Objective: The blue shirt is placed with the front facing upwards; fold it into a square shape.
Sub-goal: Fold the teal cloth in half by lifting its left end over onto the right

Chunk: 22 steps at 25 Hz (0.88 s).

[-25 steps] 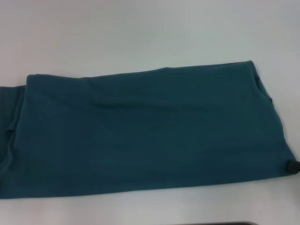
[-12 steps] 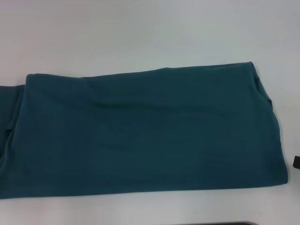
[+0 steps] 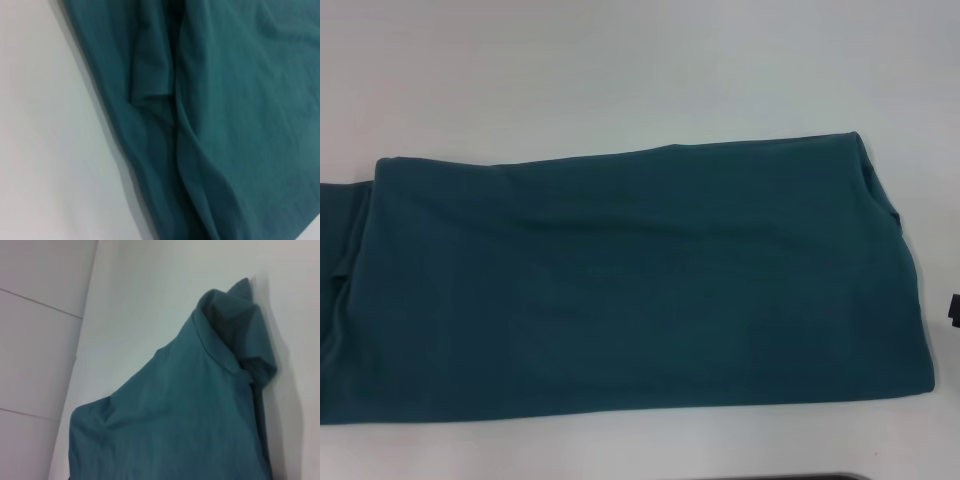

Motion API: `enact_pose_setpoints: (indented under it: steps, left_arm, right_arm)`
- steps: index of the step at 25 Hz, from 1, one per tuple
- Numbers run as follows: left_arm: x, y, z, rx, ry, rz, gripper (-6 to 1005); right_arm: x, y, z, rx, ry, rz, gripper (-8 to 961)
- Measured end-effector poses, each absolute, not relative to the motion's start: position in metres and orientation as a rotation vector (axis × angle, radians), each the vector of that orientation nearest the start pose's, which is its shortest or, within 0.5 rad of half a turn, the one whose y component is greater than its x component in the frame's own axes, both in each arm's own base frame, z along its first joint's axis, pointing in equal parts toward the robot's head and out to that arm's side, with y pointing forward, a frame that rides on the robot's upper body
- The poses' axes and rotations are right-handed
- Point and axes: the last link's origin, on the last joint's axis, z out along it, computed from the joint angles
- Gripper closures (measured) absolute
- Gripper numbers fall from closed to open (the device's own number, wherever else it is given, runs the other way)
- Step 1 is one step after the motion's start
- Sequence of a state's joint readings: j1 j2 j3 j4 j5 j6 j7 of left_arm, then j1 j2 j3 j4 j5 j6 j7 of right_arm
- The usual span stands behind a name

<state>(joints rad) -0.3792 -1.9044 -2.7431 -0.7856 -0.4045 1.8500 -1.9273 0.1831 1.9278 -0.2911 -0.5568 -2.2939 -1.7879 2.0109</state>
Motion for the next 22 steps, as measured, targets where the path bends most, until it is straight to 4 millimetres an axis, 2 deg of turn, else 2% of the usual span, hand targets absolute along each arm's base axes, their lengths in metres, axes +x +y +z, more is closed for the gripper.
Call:
enact_pose_setpoints:
  steps: [9, 18, 22]
  left_arm:
    - [-0.385, 0.227, 0.096, -2.439, -1.79, 0.045, 875]
    - [-0.38, 0.234, 0.098, -2.452, -1.776, 0.051, 848]
    - [-0.379, 0.24, 0.105, -2.442, -1.749, 0.064, 768]
  right_arm:
    - [0.395, 0.19, 0.072, -2.033, 1.998, 0.778, 497]
    - [0.395, 0.196, 0.074, -2.033, 1.99, 0.775, 497]
    - [0.394, 0.199, 0.075, -2.029, 1.977, 0.781, 497]
